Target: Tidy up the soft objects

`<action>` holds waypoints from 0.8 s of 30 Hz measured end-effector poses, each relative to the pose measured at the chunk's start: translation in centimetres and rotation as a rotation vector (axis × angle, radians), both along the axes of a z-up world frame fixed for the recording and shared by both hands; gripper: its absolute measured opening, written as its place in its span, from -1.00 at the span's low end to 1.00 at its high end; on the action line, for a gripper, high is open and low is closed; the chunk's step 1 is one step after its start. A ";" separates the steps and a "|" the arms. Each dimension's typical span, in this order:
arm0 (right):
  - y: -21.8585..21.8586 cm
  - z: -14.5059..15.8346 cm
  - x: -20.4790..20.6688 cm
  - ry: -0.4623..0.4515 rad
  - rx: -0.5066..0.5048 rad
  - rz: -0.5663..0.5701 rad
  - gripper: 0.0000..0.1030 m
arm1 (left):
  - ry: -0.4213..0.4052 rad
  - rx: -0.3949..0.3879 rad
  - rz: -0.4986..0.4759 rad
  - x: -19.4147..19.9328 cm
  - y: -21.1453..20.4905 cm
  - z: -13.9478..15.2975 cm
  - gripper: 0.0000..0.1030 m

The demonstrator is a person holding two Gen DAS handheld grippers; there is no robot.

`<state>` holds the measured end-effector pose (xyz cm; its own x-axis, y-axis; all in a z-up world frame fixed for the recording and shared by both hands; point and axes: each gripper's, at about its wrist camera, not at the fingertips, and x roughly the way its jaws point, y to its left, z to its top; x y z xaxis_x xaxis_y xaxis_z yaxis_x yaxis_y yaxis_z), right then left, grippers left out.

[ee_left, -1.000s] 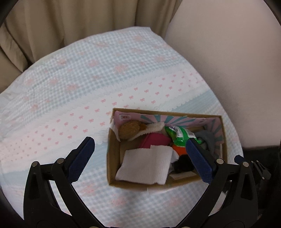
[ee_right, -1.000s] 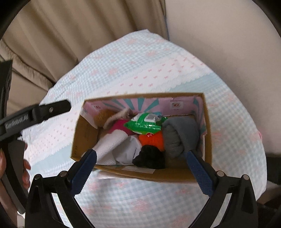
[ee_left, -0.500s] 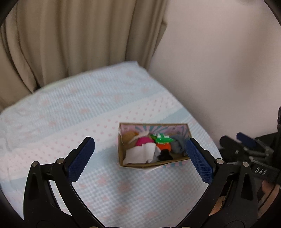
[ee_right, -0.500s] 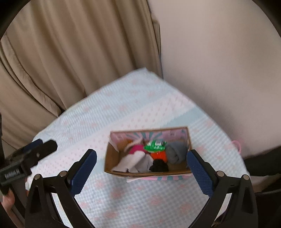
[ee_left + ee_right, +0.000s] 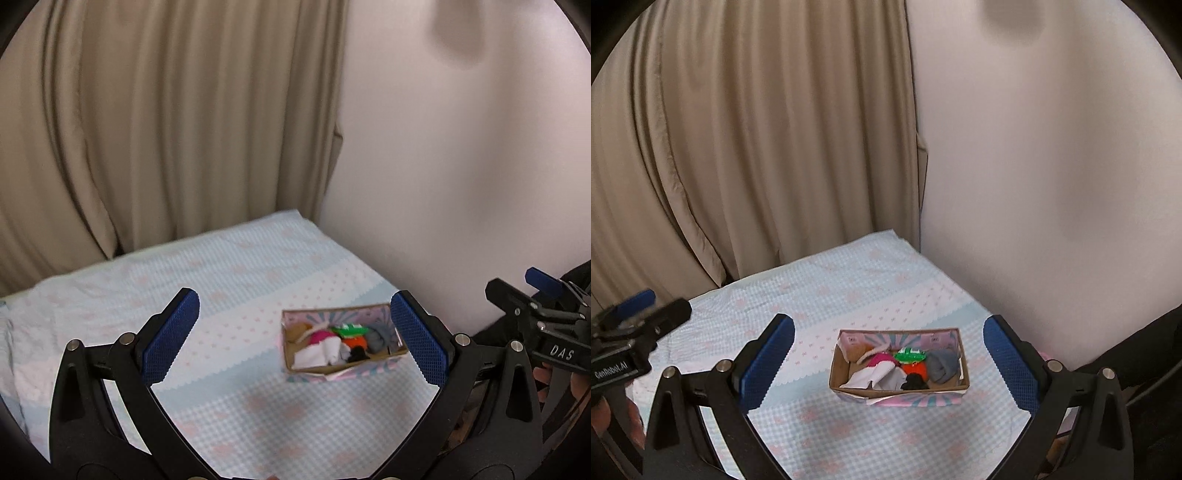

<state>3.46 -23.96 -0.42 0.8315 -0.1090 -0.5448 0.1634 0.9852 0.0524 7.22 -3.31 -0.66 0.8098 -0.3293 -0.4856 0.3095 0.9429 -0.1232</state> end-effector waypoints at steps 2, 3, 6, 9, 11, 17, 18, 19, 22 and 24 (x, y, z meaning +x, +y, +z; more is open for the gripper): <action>0.6 0.3 -0.9 -0.016 -0.015 0.003 0.98 | -0.027 0.004 0.009 -1.0 0.5 0.4 1.00; 0.8 0.4 -1.3 -0.025 -0.013 0.004 0.98 | -0.038 0.005 0.012 -1.4 0.7 0.5 1.00; 1.1 0.6 -2.3 -0.049 -0.005 -0.005 0.98 | -0.064 0.012 0.017 -2.6 1.1 0.9 1.00; 1.3 0.7 -3.0 -0.069 -0.008 -0.015 0.98 | -0.098 0.033 0.025 -3.6 1.2 1.1 1.00; 1.5 0.7 -3.1 -0.081 -0.010 -0.017 0.98 | -0.100 0.045 0.030 -3.7 1.0 1.2 1.00; 1.9 0.9 -2.9 -0.092 -0.029 -0.026 0.98 | -0.103 0.028 0.032 -3.9 1.1 1.2 1.00; 1.9 1.0 -2.9 -0.093 -0.028 -0.025 0.98 | -0.103 0.028 0.035 -3.9 1.1 1.3 1.00; 1.9 1.1 -2.8 -0.095 -0.029 -0.026 0.98 | -0.102 0.027 0.037 -3.8 1.1 1.2 1.00; 1.9 1.0 -2.4 -0.097 -0.033 -0.022 0.98 | -0.104 0.024 0.038 -3.7 1.1 1.3 1.00; 1.9 1.0 -2.3 -0.099 -0.033 -0.022 0.98 | -0.103 0.023 0.041 -3.5 1.1 1.3 1.00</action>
<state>1.17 -22.07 0.60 0.8784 -0.1448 -0.4555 0.1810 0.9828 0.0366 3.74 -2.24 0.61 0.8687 -0.2843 -0.4057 0.2802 0.9573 -0.0709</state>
